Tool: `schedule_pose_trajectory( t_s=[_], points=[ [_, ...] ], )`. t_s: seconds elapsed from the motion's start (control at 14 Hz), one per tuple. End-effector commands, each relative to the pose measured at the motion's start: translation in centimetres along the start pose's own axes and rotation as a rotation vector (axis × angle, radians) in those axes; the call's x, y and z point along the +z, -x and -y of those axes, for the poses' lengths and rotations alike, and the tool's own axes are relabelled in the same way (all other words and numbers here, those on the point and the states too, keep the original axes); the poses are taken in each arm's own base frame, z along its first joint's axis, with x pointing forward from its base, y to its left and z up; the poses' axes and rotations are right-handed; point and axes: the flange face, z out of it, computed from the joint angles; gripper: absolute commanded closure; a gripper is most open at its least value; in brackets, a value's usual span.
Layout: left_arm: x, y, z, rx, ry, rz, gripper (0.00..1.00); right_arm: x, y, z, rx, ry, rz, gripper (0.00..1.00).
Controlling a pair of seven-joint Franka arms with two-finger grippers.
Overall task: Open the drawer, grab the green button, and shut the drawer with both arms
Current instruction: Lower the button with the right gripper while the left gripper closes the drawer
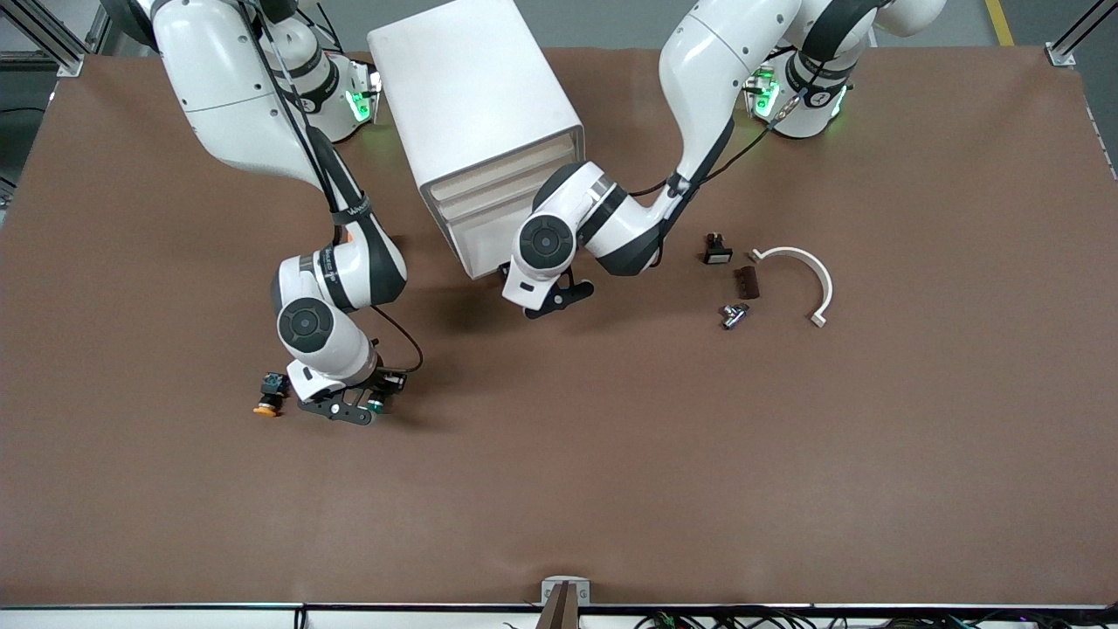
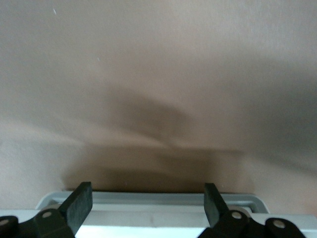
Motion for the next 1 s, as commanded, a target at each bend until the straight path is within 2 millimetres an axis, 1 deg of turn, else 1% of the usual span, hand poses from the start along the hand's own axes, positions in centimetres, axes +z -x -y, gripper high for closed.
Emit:
schedule_pose_trajectory(
  t_s=[0.0, 0.21, 0.29, 0.36, 0.5, 0.57, 0.79, 0.93],
  points=[
    [0.3, 1.6, -0.4, -0.012, 0.008, 0.050, 0.01, 0.7, 1.1, -0.6, -0.016, -0.007, -0.009, 0.99],
    [0.3, 2.2, -0.6, -0.028, 0.028, 0.096, 0.01, 0.8, 1.2, -0.5, -0.023, -0.004, -0.011, 0.96],
    [0.5, 2.7, -0.7, -0.025, 0.032, 0.115, 0.01, 0.7, 1.2, -0.5, -0.023, -0.003, -0.008, 0.84],
    [0.6, 2.8, -0.8, -0.027, 0.034, 0.124, 0.01, 0.7, 1.2, -0.5, -0.022, -0.002, -0.005, 0.67],
    [0.8, 3.1, -0.8, -0.039, 0.045, 0.162, 0.01, 0.4, 1.0, -0.4, -0.047, -0.005, -0.010, 0.00],
    [1.0, 3.2, -0.8, -0.047, 0.052, 0.181, 0.01, 0.0, 0.9, -0.5, -0.050, -0.006, -0.011, 0.00],
    [1.2, 3.5, -0.7, -0.056, 0.057, 0.205, 0.01, -1.8, 0.3, -0.5, -0.049, -0.007, -0.012, 0.00],
    [1.7, 4.1, -0.7, -0.058, 0.052, 0.222, 0.01, -4.0, -0.3, -0.4, -0.048, 0.003, 0.009, 0.00]
  ],
)
